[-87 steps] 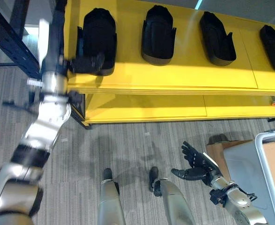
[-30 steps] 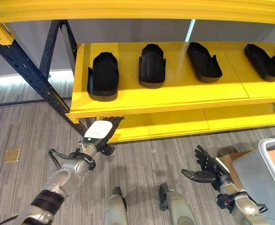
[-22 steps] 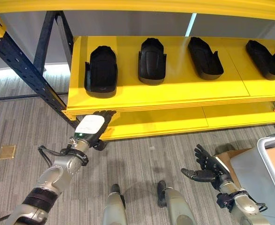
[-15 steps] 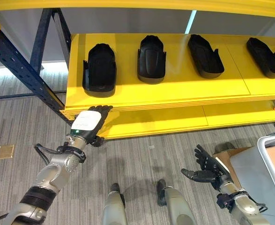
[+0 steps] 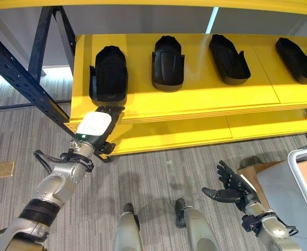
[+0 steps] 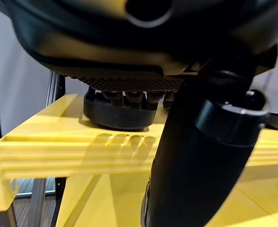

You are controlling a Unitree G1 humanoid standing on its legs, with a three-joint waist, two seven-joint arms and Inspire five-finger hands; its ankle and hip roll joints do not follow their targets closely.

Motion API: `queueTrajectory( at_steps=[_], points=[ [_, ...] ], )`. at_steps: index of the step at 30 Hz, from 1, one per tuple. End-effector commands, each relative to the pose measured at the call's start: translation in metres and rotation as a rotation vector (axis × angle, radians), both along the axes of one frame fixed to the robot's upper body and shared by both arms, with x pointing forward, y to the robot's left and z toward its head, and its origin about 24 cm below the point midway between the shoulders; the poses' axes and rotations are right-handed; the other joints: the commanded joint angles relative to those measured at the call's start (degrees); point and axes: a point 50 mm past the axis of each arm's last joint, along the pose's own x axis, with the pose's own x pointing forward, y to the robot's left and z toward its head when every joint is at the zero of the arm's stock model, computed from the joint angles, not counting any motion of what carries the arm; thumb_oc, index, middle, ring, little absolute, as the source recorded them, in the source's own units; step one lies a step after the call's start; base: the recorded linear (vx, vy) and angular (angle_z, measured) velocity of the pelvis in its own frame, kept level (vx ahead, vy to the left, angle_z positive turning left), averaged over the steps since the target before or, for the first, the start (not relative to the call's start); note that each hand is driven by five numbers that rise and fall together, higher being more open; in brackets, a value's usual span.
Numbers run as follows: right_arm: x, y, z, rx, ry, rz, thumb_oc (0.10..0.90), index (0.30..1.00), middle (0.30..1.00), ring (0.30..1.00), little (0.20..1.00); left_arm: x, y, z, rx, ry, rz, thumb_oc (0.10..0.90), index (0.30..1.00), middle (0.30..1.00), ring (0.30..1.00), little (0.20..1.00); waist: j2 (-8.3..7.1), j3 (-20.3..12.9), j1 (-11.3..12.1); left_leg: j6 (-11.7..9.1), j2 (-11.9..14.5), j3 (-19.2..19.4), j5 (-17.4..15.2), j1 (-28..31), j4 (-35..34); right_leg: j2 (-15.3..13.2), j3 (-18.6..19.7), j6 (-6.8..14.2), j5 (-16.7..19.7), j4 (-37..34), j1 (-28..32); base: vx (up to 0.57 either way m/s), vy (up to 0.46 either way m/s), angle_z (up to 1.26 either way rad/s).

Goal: Move parts from the plastic box to the shelf.

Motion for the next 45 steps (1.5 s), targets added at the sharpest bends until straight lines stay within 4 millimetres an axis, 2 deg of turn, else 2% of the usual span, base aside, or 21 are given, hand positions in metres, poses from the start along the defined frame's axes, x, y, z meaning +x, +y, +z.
queueTrajectory(
  at_steps=[1, 12, 25, 31, 34, 37, 45],
  points=[
    [0.011, -0.007, 0.044, -0.045, -0.22, 0.038, 0.9, 1.0, 1.0, 1.0, 1.0, 0.011, -0.005, 0.045, 0.031, -0.212, -0.033, 0.9, 1.0, 1.0, 1.0, 1.0, 1.04, -4.9, 0.1, -0.4, 4.0, -2.3, 1.3, -0.4, -1.5, -4.7, 2.5, 5.4, 2.1, -4.4, 3.4, 0.0, 0.0, 0.0],
    [0.01, -0.008, 0.043, -0.05, -0.207, 0.05, 0.9, 1.0, 1.0, 1.0, 1.0, 0.024, -0.002, 0.038, -0.004, -0.158, 0.02, 0.9, 1.0, 1.0, 1.0, 1.0, 0.56, -4.6, -0.5, -0.4, 4.2, -2.3, 1.2, -1.5, -0.4, -4.6, 3.1, 5.4, 2.3, -3.9, 2.1, 0.0, 0.003, -0.01],
    [0.009, -0.009, 0.045, -0.054, -0.209, 0.055, 0.9, 1.0, 1.0, 1.0, 1.0, 0.028, 0.009, 0.029, -0.043, -0.12, 0.085, 0.9, 1.0, 1.0, 1.0, 1.0, 0.2, -4.1, -0.7, -0.4, 4.3, -2.3, 1.4, -2.8, 0.2, -4.4, 3.2, 5.2, 2.4, -3.2, 0.9, 0.0, 0.0, 0.0],
    [0.01, -0.009, 0.046, -0.059, -0.21, 0.061, 0.9, 1.0, 1.0, 1.0, 1.0, 0.033, 0.009, 0.038, -0.065, -0.151, 0.096, 0.9, 1.0, 1.0, 1.0, 1.0, 0.02, -3.9, -0.9, -0.4, 4.4, -2.3, 1.3, -3.2, 0.6, -4.3, 3.5, 5.1, 2.4, -2.8, 0.2, 0.0, 0.0, 0.0],
    [0.011, -0.008, 0.045, -0.055, -0.208, 0.069, 0.9, 1.0, 1.0, 1.0, 1.0, 0.038, 0.008, 0.054, -0.071, -0.198, 0.093, 0.9, 1.0, 1.0, 1.0, 1.0, -0.02, -4.0, -1.0, -0.5, 4.4, -2.3, 1.3, -3.7, 1.0, -4.3, 3.5, 5.1, 2.4, -2.6, -0.2, 0.0, 0.0, 0.0],
    [0.012, -0.008, 0.045, -0.055, -0.207, 0.071, 0.9, 1.0, 1.0, 1.0, 1.0, 0.04, 0.007, 0.061, -0.072, -0.221, 0.089, 0.9, 1.0, 1.0, 1.0, 1.0, 0.0, -4.0, -1.0, -0.4, 4.4, -2.3, 1.3, -3.8, 1.1, -4.3, 3.6, 5.1, 2.4, -2.4, -0.3, 0.0, 0.0, 0.0],
    [0.011, -0.006, 0.043, -0.056, -0.197, 0.083, 0.9, 1.0, 1.0, 1.0, 1.0, 0.044, 0.008, 0.069, -0.078, -0.239, 0.098, 0.9, 1.0, 1.0, 1.0, 1.0, 0.13, -4.2, -1.2, -0.5, 4.4, -2.2, 1.2, -3.7, 1.2, -4.2, 3.7, 5.2, 2.4, -2.2, -0.6, 0.0, 0.0, 0.0]
  ],
)
